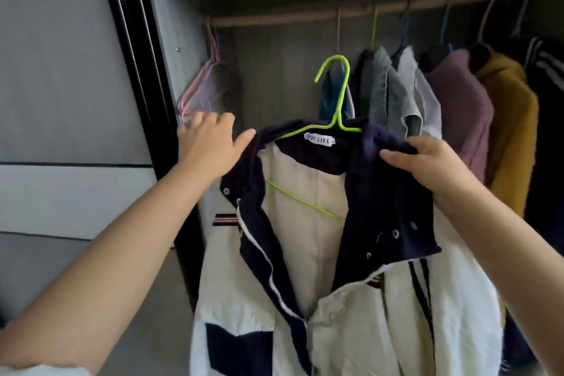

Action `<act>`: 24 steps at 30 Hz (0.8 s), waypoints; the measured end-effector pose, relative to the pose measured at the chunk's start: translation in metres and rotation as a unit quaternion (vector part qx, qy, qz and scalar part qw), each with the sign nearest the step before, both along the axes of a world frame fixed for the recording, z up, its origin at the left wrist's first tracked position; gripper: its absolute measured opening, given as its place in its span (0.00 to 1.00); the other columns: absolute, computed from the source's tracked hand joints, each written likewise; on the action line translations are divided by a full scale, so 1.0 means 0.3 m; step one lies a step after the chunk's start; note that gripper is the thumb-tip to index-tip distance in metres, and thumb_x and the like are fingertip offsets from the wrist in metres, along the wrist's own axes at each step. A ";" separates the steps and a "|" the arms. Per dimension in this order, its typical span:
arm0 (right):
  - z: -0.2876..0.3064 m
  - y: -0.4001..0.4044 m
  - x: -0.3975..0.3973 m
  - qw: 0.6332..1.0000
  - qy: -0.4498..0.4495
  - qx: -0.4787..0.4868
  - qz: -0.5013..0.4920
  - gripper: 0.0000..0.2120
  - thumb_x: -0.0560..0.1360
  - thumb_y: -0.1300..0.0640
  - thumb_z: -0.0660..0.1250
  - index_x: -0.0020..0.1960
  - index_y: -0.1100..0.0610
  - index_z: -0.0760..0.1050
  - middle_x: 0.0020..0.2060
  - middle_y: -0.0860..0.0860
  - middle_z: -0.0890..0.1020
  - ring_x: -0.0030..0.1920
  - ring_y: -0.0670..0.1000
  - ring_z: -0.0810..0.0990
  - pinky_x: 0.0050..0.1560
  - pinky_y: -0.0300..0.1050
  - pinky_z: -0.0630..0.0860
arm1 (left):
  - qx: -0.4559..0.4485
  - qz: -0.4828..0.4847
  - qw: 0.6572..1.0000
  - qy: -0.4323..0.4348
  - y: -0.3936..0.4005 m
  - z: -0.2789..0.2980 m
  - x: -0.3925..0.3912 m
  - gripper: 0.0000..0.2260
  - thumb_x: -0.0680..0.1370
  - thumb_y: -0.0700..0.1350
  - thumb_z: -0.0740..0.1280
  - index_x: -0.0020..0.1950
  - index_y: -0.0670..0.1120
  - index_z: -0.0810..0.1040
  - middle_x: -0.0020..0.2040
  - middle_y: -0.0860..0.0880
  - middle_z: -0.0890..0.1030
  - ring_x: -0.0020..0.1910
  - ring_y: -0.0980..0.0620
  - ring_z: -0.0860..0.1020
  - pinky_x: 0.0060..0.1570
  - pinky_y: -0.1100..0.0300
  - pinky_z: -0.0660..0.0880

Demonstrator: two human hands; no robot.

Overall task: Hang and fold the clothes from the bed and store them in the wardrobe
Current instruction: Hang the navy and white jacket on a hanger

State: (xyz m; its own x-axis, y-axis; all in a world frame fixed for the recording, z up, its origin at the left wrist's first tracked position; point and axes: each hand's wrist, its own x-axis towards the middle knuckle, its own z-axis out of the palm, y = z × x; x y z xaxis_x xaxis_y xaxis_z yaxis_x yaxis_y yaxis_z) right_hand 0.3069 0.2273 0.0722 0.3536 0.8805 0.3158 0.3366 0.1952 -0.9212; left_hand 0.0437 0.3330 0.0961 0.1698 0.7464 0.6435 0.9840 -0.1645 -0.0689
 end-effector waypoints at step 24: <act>0.514 0.903 -0.405 0.971 -0.006 0.060 -0.231 0.17 0.78 0.59 0.59 0.64 0.65 0.65 0.49 0.57 0.76 0.56 0.58 0.76 0.54 0.48 0.73 | 0.113 0.093 0.917 0.372 0.519 0.282 -0.328 0.08 0.75 0.40 0.62 0.42 0.48 0.80 0.31 0.51 0.71 0.62 0.47 0.67 0.53 0.33 0.29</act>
State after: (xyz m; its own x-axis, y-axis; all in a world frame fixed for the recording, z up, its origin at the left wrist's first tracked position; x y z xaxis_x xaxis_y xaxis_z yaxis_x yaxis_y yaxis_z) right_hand 0.1854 0.4981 0.2265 0.6986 0.5849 0.4121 0.4238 0.1258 -0.8970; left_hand -0.0546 0.4886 0.1808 0.5072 0.6693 0.5429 0.6609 0.1023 -0.7434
